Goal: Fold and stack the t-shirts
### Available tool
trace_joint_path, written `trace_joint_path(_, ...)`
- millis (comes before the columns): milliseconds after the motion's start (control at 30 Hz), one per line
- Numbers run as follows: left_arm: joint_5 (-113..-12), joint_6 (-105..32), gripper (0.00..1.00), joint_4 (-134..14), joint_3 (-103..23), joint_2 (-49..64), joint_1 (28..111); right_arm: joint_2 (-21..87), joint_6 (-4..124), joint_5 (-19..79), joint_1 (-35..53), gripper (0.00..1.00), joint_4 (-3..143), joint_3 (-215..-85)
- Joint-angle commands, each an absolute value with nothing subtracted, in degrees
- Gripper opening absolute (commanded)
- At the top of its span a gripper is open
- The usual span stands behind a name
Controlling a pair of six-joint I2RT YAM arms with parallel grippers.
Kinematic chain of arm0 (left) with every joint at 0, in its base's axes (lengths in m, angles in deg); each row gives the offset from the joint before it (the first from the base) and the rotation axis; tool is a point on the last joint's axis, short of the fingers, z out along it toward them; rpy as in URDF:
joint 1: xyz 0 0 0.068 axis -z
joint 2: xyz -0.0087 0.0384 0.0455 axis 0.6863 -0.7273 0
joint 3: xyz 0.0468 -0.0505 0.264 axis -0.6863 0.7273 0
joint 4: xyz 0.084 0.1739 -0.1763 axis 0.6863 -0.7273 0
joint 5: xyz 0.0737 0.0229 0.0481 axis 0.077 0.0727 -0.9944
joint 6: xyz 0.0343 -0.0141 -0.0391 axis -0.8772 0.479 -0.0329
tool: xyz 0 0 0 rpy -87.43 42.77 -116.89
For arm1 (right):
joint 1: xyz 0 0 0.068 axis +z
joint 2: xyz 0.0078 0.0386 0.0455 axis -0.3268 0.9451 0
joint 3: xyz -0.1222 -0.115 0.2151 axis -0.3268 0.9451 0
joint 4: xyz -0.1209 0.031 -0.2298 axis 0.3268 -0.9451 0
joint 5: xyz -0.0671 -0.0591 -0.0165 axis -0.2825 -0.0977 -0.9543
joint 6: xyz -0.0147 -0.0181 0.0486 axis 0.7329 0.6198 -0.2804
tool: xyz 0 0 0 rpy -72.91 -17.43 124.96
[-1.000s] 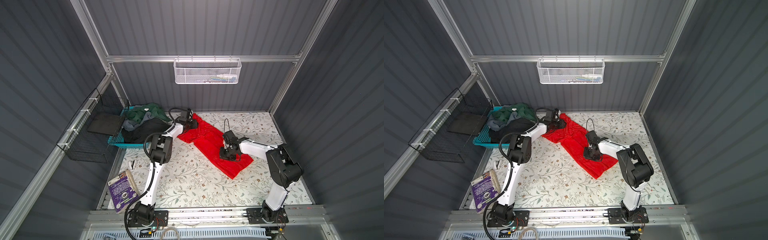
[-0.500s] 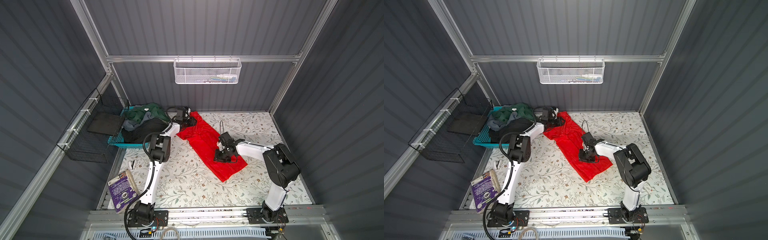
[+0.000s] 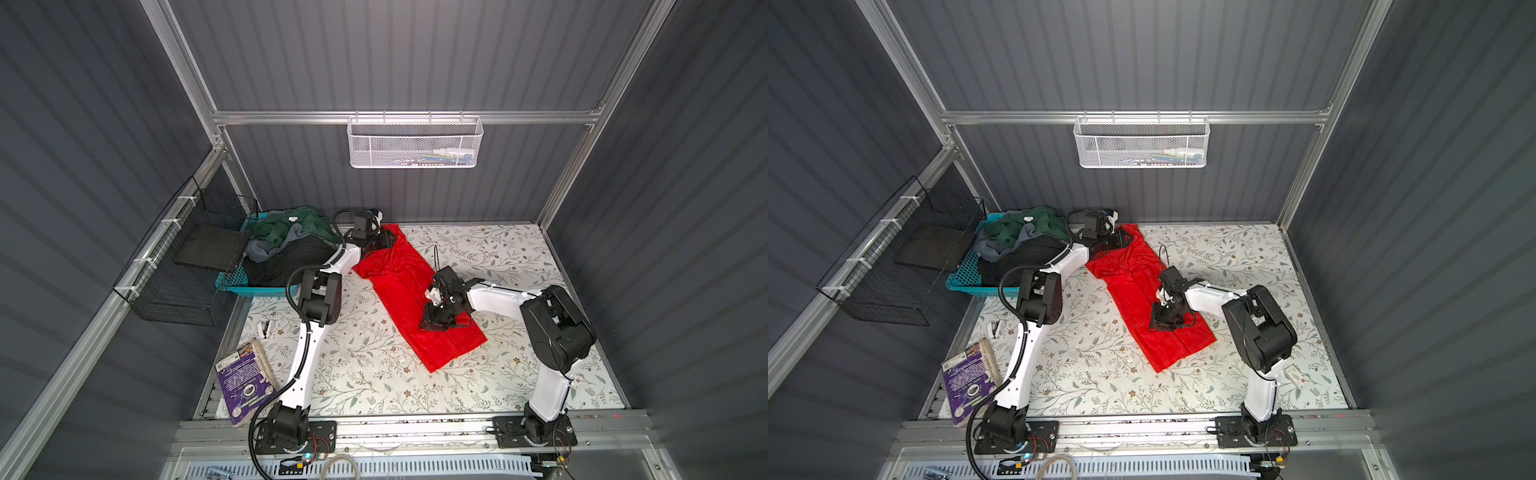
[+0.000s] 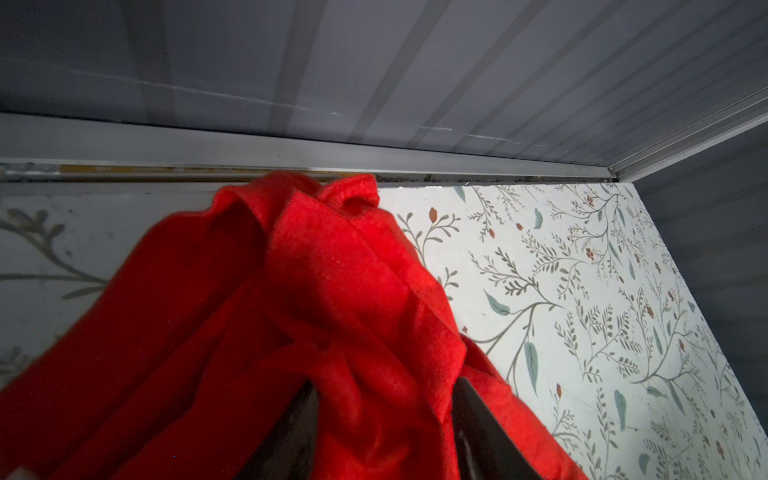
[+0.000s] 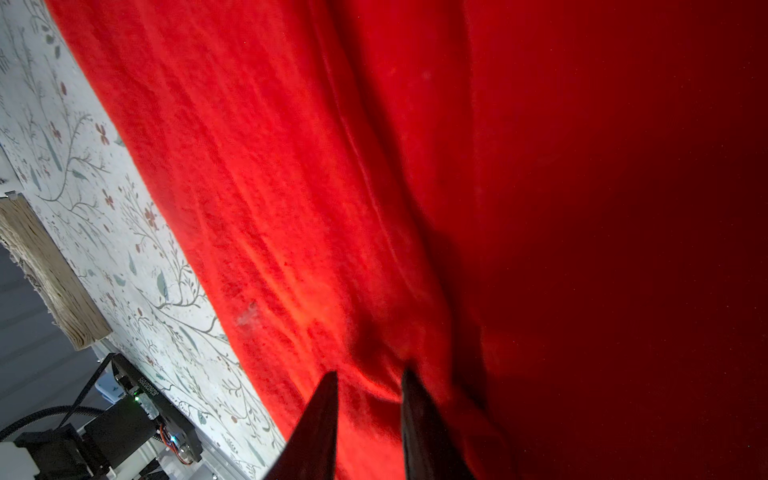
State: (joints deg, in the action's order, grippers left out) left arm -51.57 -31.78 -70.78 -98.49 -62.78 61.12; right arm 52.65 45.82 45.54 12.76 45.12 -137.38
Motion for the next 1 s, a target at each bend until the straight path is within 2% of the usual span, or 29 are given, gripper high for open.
trace_joint_path(0, -49.6, -31.2, 0.52, -69.9, -100.1, -64.4, 60.7, 52.4, 46.2, 44.8, 13.9, 0.29, 41.6, -136.2)
trace_joint_path(233, -48.4, -29.0, 0.49, -66.7, -94.0, -62.9, 61.5, 51.3, 45.5, 44.5, 15.1, 0.29, 41.9, -133.8)
trace_joint_path(467, -48.3, -31.2, 0.49, -68.8, -93.8, -63.4, 64.8, 49.3, 45.3, 43.9, 17.3, 0.28, 41.2, -130.7)
trace_joint_path(767, -46.8, -31.0, 0.49, -70.8, -102.6, -67.8, 68.1, 45.6, 42.6, 44.0, 19.5, 0.28, 44.1, -124.4)
trace_joint_path(967, -45.5, -29.9, 0.49, -70.6, -109.9, -72.3, 68.9, 45.8, 41.8, 44.7, 20.4, 0.29, 46.0, -124.8)
